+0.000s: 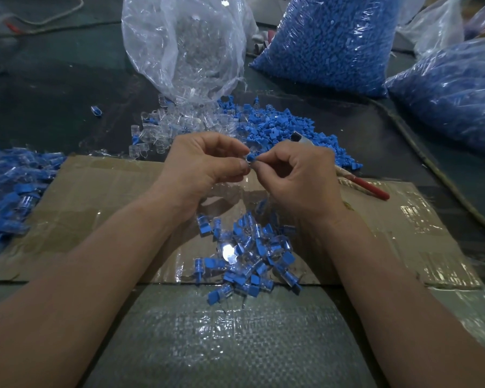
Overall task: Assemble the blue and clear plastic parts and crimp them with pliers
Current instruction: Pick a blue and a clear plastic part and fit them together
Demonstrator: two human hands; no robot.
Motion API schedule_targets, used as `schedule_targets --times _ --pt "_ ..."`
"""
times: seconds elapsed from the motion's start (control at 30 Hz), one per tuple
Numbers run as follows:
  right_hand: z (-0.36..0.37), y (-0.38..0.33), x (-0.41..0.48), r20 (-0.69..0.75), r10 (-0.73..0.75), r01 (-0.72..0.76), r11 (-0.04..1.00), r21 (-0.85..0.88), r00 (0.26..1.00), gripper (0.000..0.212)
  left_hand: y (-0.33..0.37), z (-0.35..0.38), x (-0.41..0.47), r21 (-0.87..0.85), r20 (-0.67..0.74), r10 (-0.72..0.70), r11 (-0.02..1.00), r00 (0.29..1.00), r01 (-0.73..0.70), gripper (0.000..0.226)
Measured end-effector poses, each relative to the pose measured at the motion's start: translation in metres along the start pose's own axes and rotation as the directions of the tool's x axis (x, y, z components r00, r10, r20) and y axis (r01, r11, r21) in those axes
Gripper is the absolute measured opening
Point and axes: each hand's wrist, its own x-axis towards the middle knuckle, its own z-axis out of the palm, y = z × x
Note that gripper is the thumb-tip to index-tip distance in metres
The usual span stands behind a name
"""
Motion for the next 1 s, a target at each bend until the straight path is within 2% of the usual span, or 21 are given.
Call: schedule_targets --times 0.17,0.47,0.63,0.8,0.9,1.0 --pt "-0.0002 -0.0007 -0.0003 0.024 0.008 -0.007 1.0 -0.027 1.0 0.009 0.0007 0.0005 0.0 0.027 0.005 0.017 0.999 1.0 -0.018 0.018" --pt "-0.0003 -0.002 -0.0014 0.071 0.004 -0.009 0.997 0.077 0.997 0.01 0.0004 -0.0006 0.0009 0.075 0.0 0.024 0.997 1.0 -0.024 0.018" --pt "0.0003 -0.0014 -0.0013 0.095 -0.034 0.024 0.994 0.104 0.995 0.011 0.0005 -0.0018 0.0026 0.034 -0.022 -0.032 0.999 0.999 0.032 0.017" --pt "-0.0013 0.0013 0.0004 0.068 -0.027 0.015 0.985 0.174 0.997 0.034 0.0014 -0.0028 0.003 -0.007 0.028 -0.069 0.998 0.997 0.069 0.014" --pt "-0.0008 0.0008 -0.0004 0.114 -0.027 0.002 0.977 0.212 0.993 0.032 0.0009 -0.0031 0.0028 -0.007 0.05 -0.07 0.997 0.996 0.07 0.012" --pt "-0.0001 0.0007 -0.0009 0.098 -0.011 -0.016 0.963 0.27 0.995 0.032 0.0005 -0.0042 0.0037 -0.033 0.062 -0.085 0.996 0.994 0.087 0.01"
